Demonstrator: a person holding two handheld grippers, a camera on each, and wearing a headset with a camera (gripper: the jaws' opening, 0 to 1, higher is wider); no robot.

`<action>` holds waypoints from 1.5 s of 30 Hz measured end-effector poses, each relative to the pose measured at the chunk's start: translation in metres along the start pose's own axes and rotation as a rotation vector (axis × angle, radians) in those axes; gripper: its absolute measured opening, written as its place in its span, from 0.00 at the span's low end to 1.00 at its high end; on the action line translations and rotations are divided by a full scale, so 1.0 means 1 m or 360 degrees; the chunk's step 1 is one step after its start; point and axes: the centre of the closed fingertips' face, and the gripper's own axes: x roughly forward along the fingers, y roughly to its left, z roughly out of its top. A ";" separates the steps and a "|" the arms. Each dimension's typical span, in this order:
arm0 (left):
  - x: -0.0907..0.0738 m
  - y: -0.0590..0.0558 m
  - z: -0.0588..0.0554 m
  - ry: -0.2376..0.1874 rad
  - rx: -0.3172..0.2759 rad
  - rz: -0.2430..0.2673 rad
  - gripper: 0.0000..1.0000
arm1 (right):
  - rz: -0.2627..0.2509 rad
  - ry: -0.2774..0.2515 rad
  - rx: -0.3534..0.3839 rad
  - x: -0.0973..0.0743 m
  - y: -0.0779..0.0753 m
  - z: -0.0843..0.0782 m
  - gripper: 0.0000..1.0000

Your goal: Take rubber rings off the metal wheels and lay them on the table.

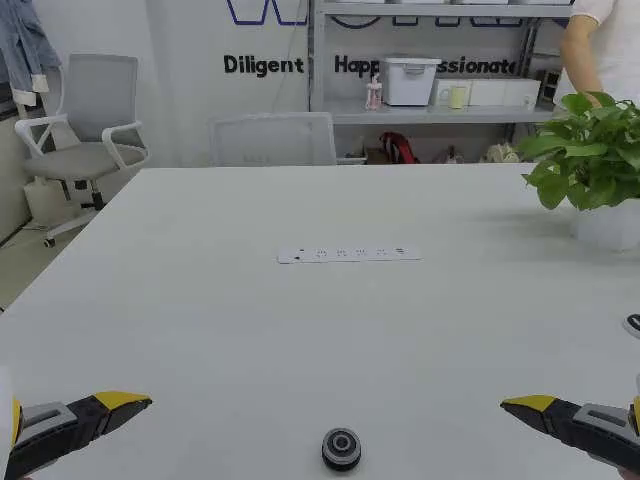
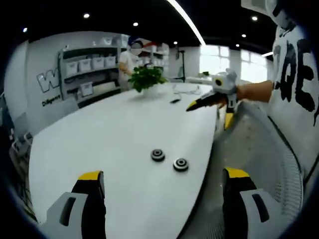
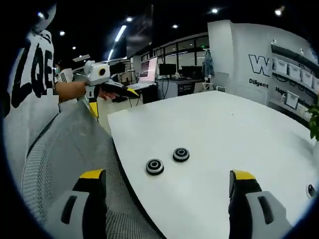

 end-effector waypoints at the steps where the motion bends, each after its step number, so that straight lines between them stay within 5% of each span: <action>1: -0.001 0.001 -0.001 -0.0001 0.0001 -0.0008 1.00 | -0.0016 0.0002 0.0000 -0.001 -0.001 0.001 0.99; 15: -0.006 0.009 -0.008 0.0017 0.0026 -0.0084 1.00 | -0.0107 0.0000 0.0035 -0.010 0.002 0.004 0.98; 25: 0.004 -0.004 0.000 0.0013 -0.0013 0.0014 1.00 | 0.0045 -0.0045 0.0041 -0.011 0.009 -0.008 0.98; 31: 0.005 0.000 0.004 0.0006 -0.0045 0.0140 1.00 | 0.0152 -0.0041 0.0037 -0.012 0.008 -0.018 0.97; 45: 0.004 0.005 0.001 0.0016 -0.0040 0.0079 1.00 | 0.0143 -0.0062 0.0020 0.000 0.010 0.001 0.96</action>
